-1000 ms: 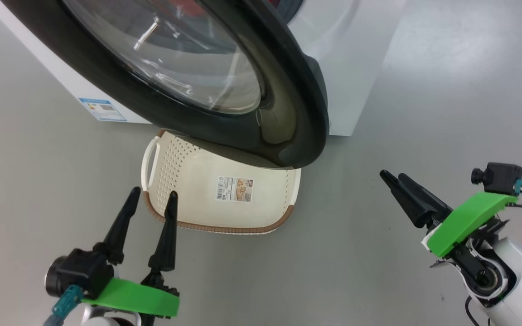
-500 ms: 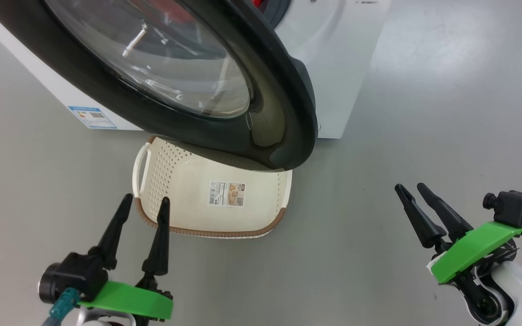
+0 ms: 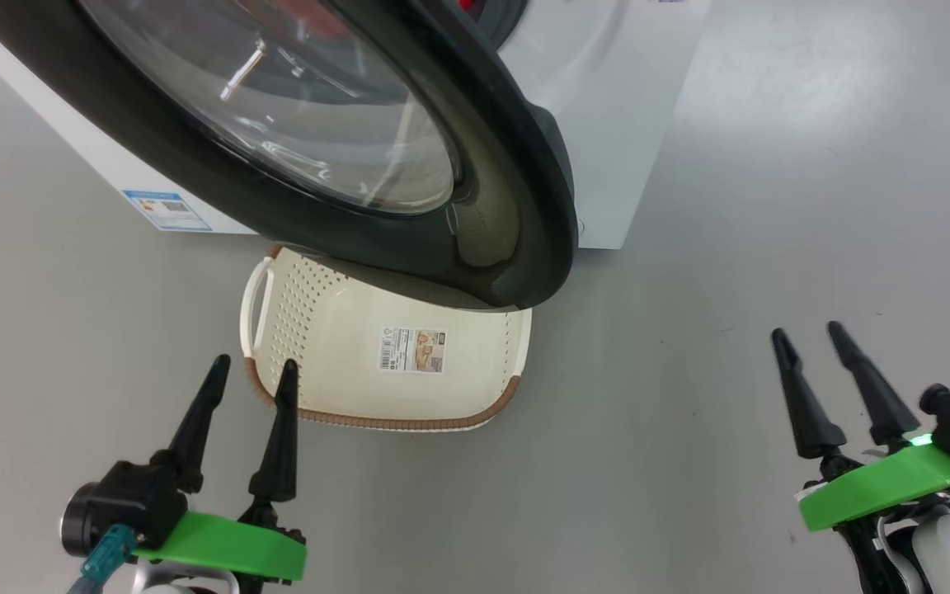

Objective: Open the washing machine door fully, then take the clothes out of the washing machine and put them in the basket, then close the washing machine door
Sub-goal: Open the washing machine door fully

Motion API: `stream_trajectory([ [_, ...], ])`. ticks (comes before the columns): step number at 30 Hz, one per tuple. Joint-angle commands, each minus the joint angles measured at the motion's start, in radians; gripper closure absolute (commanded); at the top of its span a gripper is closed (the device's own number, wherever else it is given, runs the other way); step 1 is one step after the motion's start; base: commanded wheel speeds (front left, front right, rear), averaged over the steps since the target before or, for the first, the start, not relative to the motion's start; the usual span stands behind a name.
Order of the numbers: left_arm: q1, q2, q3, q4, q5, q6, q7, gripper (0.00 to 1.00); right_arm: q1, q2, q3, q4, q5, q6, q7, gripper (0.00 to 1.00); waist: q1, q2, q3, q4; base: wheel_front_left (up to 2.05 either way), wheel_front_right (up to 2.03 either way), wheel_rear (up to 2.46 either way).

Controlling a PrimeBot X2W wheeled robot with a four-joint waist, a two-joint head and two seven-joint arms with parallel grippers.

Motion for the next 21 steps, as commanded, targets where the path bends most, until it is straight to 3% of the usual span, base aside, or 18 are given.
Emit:
stream_trajectory([
  [1,0.001,0.014,0.034,-0.02,0.005,-0.005,-0.012,0.0,0.032,0.026,-0.048,-0.05,-0.084,0.008,-0.009,0.0,0.0,-0.0001,0.001,0.001,0.0,0.0,0.0],
  [5,0.0,0.014,0.036,-0.021,0.006,-0.005,-0.012,0.0,0.074,0.115,-0.145,-0.116,-0.213,0.008,-0.009,0.0,0.0,-0.0001,0.002,0.001,0.0,0.0,0.0],
  [9,-0.001,0.014,0.039,-0.022,0.007,-0.005,-0.012,0.0,0.098,0.163,-0.21,-0.184,-0.292,0.008,-0.009,0.0,0.0,-0.0001,0.002,0.001,0.0,0.0,0.0],
  [21,-0.008,0.014,0.037,-0.023,0.006,-0.005,-0.012,0.0,0.128,0.198,-0.27,-0.229,-0.358,0.008,-0.009,0.0,0.0,-0.0001,0.006,0.005,0.0,0.0,0.0],
])
